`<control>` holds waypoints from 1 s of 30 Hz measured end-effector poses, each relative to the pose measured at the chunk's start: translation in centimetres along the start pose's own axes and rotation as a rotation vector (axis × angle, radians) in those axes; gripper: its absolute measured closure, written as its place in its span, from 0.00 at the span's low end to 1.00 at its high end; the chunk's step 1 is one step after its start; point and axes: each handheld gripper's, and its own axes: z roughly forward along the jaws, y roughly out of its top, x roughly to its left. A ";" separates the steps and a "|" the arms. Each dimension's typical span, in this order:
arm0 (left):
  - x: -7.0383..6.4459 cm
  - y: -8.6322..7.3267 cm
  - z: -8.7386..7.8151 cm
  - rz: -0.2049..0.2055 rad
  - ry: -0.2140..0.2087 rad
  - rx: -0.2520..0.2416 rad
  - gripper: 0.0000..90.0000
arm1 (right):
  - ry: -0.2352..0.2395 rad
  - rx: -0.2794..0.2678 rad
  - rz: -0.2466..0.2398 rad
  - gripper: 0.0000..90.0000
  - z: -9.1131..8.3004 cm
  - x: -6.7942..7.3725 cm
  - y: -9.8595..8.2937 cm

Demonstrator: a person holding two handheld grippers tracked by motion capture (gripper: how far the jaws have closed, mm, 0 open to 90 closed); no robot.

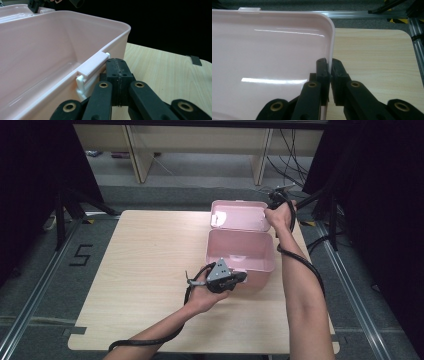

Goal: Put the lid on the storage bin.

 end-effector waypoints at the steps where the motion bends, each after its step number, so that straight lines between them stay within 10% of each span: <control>1: 0.0 0.0 0.0 0.000 0.000 0.001 1.00 | 0.002 -0.004 0.011 0.97 0.0 0.1 0.0; 30: -0.1 -0.2 -0.5 0.005 0.029 0.000 1.00 | 0.011 -0.027 0.001 0.98 -1.3 -0.1 0.5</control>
